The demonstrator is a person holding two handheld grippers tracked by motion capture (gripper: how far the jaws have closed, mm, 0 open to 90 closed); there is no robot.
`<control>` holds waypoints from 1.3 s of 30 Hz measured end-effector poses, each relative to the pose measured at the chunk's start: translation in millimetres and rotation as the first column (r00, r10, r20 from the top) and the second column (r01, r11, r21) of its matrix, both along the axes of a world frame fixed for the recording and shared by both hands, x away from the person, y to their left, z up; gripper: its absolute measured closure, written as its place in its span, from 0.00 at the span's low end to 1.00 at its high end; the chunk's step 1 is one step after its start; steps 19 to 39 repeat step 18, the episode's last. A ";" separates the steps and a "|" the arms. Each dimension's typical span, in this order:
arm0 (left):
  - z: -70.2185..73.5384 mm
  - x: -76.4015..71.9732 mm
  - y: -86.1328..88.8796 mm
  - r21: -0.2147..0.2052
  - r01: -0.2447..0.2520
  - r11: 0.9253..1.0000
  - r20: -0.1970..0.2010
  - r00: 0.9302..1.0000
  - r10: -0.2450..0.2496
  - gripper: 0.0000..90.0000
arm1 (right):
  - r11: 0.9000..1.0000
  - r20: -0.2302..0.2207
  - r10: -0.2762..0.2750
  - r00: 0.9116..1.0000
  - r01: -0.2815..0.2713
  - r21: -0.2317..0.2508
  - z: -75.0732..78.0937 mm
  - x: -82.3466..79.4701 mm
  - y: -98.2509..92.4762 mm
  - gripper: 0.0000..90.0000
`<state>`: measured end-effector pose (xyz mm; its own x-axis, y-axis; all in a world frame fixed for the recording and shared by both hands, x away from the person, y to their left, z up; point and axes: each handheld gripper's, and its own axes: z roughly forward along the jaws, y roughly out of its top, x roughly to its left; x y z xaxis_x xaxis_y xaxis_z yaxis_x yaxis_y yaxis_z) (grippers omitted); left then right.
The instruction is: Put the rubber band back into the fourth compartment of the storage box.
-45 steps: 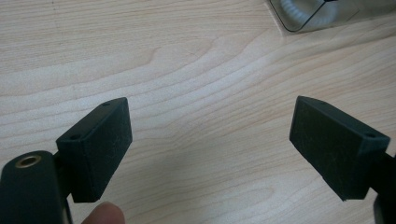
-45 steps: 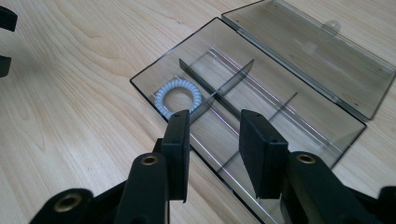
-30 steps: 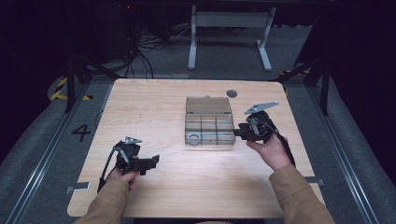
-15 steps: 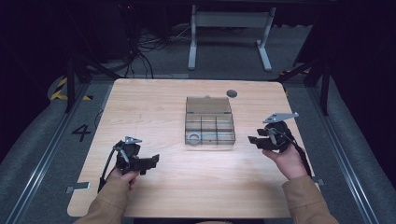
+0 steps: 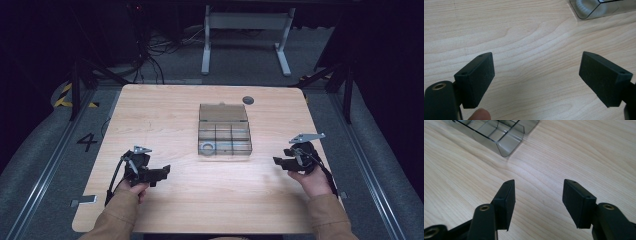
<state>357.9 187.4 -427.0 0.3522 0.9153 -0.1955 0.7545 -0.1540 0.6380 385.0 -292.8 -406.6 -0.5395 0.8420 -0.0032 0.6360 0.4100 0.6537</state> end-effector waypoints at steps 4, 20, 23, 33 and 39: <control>0.2 -0.3 0.0 -0.008 0.001 1.000 -0.004 1.000 -0.001 0.15 | 1.000 -0.009 -0.014 1.000 0.014 -0.011 -12.5 -0.5 -4.9 0.49; -0.3 1.8 -1.1 -0.035 -0.026 0.999 -0.013 1.000 0.025 0.15 | 0.999 -0.014 -0.044 0.999 0.043 -0.031 -35.7 -3.7 -20.3 0.50; -0.3 1.8 -1.1 -0.035 -0.026 0.999 -0.013 1.000 0.025 0.15 | 0.999 -0.014 -0.044 0.999 0.043 -0.031 -35.7 -3.7 -20.3 0.50; -0.3 1.8 -1.1 -0.035 -0.026 0.999 -0.013 1.000 0.025 0.15 | 0.999 -0.014 -0.044 0.999 0.043 -0.031 -35.7 -3.7 -20.3 0.50; -0.3 1.8 -1.1 -0.035 -0.026 0.999 -0.013 1.000 0.025 0.15 | 0.999 -0.014 -0.044 0.999 0.043 -0.031 -35.7 -3.7 -20.3 0.50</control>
